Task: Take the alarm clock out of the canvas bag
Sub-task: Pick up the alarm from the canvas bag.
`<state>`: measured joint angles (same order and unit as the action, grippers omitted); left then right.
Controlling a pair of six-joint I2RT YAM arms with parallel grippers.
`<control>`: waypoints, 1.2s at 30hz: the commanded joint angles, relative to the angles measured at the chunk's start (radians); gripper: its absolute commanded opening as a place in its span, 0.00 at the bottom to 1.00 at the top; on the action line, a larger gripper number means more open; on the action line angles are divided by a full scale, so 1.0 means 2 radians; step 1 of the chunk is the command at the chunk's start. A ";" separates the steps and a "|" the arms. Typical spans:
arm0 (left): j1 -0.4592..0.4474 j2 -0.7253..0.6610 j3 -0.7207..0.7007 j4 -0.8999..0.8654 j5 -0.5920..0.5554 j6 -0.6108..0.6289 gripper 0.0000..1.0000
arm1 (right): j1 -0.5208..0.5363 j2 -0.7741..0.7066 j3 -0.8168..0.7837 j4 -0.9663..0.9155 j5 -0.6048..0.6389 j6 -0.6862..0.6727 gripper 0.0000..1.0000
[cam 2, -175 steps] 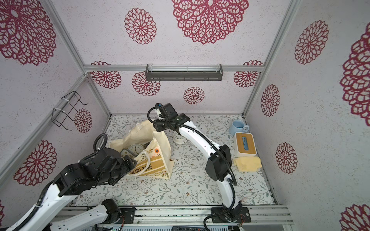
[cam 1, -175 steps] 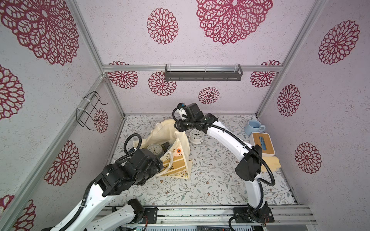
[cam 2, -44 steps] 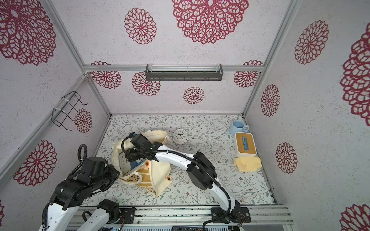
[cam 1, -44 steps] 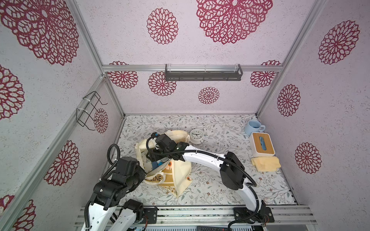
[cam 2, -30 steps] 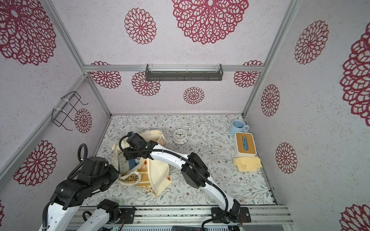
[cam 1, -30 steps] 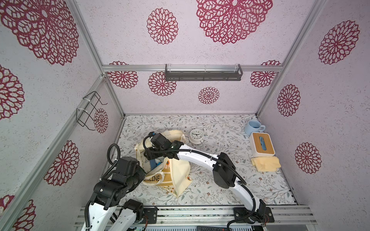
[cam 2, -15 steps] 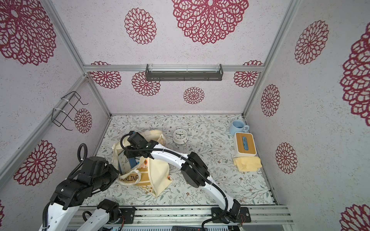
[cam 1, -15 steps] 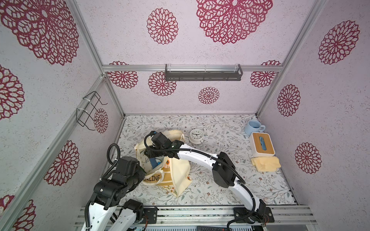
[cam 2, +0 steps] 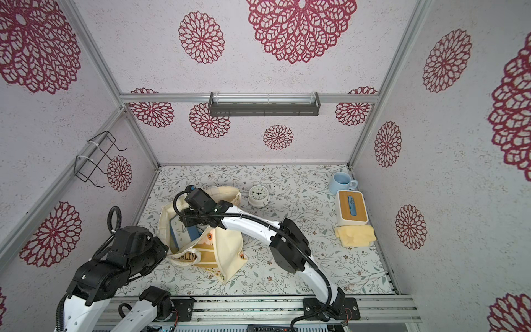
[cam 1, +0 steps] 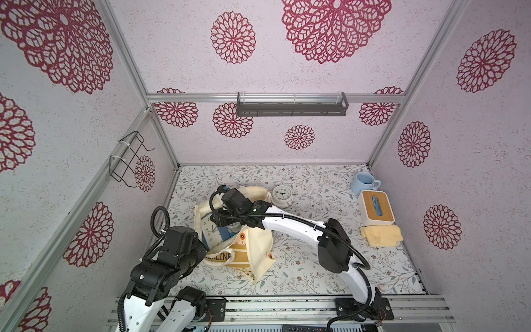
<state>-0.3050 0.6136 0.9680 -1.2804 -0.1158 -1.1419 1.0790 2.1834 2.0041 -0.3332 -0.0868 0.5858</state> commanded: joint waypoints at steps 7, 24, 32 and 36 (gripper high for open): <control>0.001 0.007 0.027 -0.007 -0.025 0.019 0.00 | -0.038 -0.127 -0.062 0.000 0.001 -0.027 0.19; 0.001 0.036 0.104 0.061 0.028 0.142 0.32 | -0.094 -0.251 -0.106 0.079 -0.100 -0.083 0.13; 0.001 0.033 0.170 0.098 0.050 0.189 0.53 | -0.104 -0.269 -0.056 0.072 -0.121 -0.095 0.12; 0.001 0.046 0.207 0.116 0.074 0.214 0.60 | -0.110 -0.277 -0.033 0.066 -0.122 -0.095 0.12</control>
<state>-0.3050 0.6880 1.3403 -1.1084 -0.0101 -0.7769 0.8703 1.7241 1.8637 -0.2695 -0.2989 0.4091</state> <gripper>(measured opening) 0.592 0.437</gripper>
